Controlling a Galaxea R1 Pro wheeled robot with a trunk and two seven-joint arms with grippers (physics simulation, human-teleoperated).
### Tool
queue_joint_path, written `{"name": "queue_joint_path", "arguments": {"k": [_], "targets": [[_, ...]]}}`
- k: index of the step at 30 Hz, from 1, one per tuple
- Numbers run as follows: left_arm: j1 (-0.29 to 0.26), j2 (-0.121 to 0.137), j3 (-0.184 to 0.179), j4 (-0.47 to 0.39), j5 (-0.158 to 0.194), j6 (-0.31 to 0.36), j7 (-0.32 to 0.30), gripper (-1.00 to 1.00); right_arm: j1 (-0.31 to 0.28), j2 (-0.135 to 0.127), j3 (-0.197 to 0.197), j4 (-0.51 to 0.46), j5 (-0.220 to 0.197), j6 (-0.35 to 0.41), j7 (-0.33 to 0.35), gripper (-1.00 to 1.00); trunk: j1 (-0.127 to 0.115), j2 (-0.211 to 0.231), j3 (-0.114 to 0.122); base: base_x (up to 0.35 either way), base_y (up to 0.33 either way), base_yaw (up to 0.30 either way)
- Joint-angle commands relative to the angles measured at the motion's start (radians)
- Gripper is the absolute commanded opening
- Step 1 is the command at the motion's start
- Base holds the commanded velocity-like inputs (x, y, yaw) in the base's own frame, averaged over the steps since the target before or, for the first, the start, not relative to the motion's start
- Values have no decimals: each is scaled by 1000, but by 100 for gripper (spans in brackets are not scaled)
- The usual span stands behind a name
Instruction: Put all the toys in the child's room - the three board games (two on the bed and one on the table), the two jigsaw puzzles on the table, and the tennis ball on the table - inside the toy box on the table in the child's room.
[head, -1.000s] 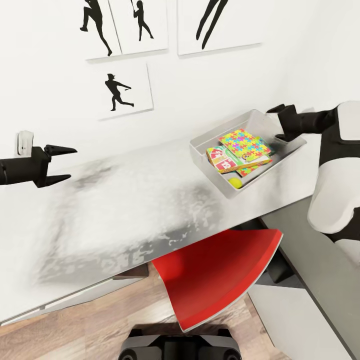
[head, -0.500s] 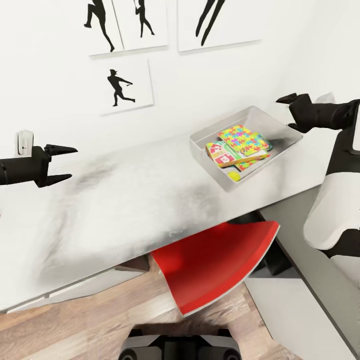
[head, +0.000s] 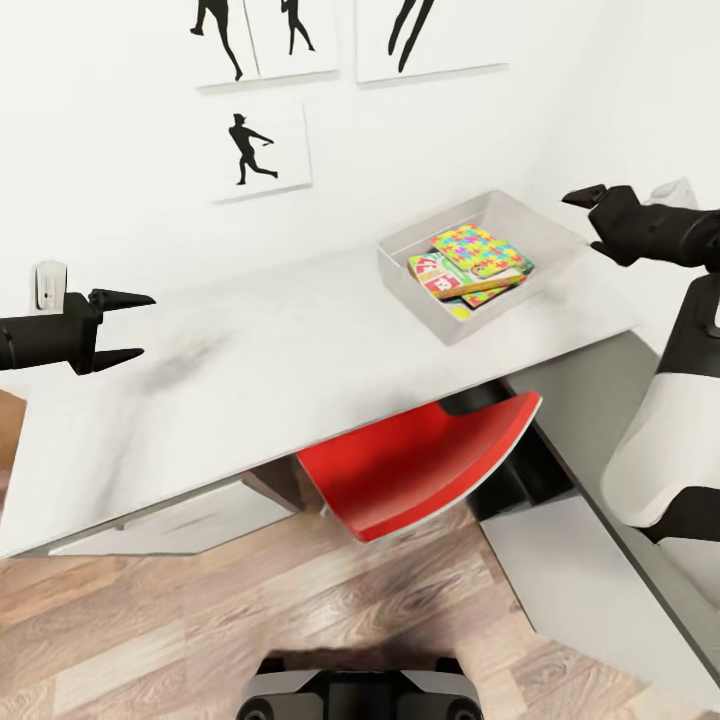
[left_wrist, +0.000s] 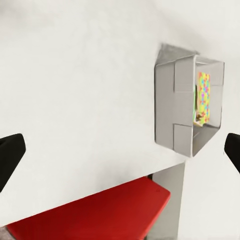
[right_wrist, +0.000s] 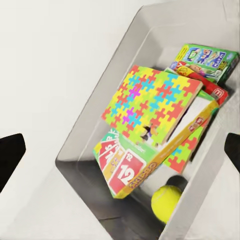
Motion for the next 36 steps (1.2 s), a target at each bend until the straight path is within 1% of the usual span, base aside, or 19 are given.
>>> {"name": "queue_joint_path", "arguments": {"k": [1,5,9,13,14,17,18,22,24,27,28,33,34,36], "targets": [[-1,0,1,0,9,3,10,100,1,0,0,-10,-11,3,-10,100,0,-2,-1,-317,70,-96],[-1,0,1,0,9,3,10,100,6,-2,3,-38,-19,3,-10,100,0,-2,-1,-309,97,-160],[-1,0,1,0,9,4,6,100,9,-5,18,-61,-30,3,-10,100,0,-2,-1,-295,133,-221],[-1,0,1,0,9,5,-12,100,10,-9,47,-85,-63,3,-11,100,0,-2,-1,-279,151,-251],[-1,0,1,0,9,5,-12,100,10,-9,47,-85,-63,3,-11,100,0,-2,-1,-268,152,-260],[-1,0,0,0,9,6,-24,100,11,-11,58,-103,-96,3,-13,100,0,-2,-1,-206,118,-267],[-1,0,0,0,9,6,-24,100,11,-11,58,-103,-96,3,-13,100,0,-2,-1,-167,96,-270],[0,0,-1,0,9,6,-33,100,20,-14,65,-121,-121,3,-16,100,0,-2,-1,-99,56,-274],[0,0,-1,0,9,7,-34,100,24,-16,66,-125,-124,3,-17,100,0,-2,-1,-55,31,-277],[1,-4,-2,0,9,7,-37,100,36,-29,69,-138,-131,3,-18,100,0,-2,0,-36,20,-278],[1,-4,-2,0,9,7,-37,100,36,-29,69,-138,-131,3,-18,100,0,-2,0,-28,16,-279],[2,-19,-2,0,9,8,-37,100,58,-51,76,-154,-136,3,-18,100,0,-2,2,-15,9,-279],[2,-19,-2,0,9,8,-37,100,58,-51,76,-154,-136,3,-18,100,0,-2,2,-9,5,-280],[2,-23,-2,0,9,7,-37,100,72,-63,80,-158,-138,3,-17,100,0,-2,3,-5,3,-280]]}}
